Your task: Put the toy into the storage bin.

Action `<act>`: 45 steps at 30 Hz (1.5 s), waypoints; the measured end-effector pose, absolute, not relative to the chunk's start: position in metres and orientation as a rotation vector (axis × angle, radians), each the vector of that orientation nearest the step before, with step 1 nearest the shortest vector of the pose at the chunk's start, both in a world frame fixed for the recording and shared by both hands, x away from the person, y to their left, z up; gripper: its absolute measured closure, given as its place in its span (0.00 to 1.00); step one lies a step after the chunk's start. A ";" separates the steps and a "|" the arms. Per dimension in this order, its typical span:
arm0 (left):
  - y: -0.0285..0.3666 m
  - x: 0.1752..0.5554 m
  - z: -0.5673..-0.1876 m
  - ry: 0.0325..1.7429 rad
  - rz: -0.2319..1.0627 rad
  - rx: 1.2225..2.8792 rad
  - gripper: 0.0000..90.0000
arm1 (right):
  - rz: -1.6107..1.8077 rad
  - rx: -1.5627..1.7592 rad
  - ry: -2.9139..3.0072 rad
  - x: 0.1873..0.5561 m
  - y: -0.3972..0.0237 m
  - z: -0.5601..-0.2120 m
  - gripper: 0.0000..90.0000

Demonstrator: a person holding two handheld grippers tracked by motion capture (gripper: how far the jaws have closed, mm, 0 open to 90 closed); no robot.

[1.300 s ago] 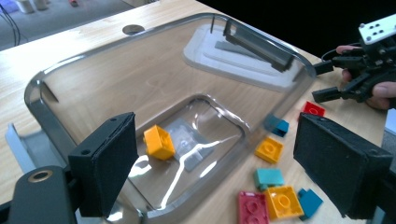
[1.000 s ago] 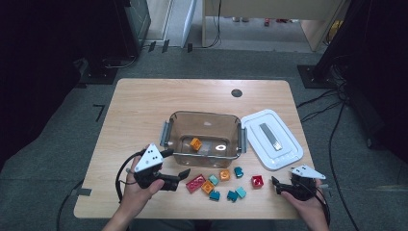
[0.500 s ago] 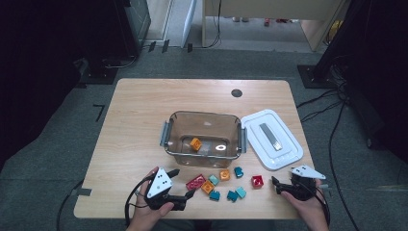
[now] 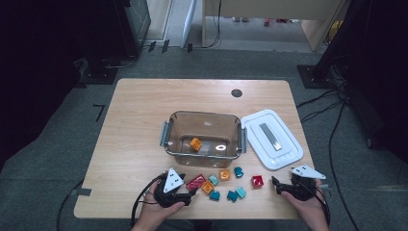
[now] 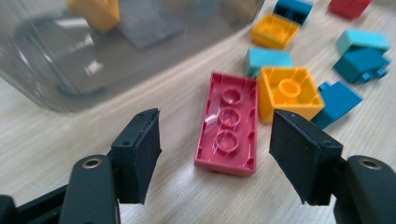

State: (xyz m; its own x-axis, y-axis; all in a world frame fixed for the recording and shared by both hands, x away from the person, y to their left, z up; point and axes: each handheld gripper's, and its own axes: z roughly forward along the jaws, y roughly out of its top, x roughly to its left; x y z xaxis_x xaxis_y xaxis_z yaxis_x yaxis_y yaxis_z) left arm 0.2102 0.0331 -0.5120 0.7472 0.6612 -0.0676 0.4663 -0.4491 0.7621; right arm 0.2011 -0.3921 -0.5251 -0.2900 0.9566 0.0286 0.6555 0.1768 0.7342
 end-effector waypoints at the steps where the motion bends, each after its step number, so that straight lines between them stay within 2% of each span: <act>1: 0.033 0.210 -0.512 0.845 0.304 2.127 0.40 | 0.908 1.516 2.016 0.201 -0.392 -0.525 0.16; 9: 0.026 0.211 -0.514 0.840 0.316 2.186 0.51 | 0.908 1.516 2.016 0.201 -0.392 -0.525 0.16; 10: 0.025 0.210 -0.514 0.833 0.321 2.190 0.57 | 0.908 1.516 2.016 0.201 -0.392 -0.525 0.16; 14: 0.027 0.208 -0.513 0.810 0.325 2.189 0.66 | 0.908 1.516 2.016 0.201 -0.392 -0.525 0.16; 24: 0.034 0.204 -0.503 0.757 0.298 2.167 0.67 | 0.908 1.516 2.016 0.201 -0.392 -0.525 0.16; 45: 0.052 0.191 -0.459 0.687 0.289 2.076 0.67 | 0.908 1.516 2.016 0.201 -0.392 -0.525 0.16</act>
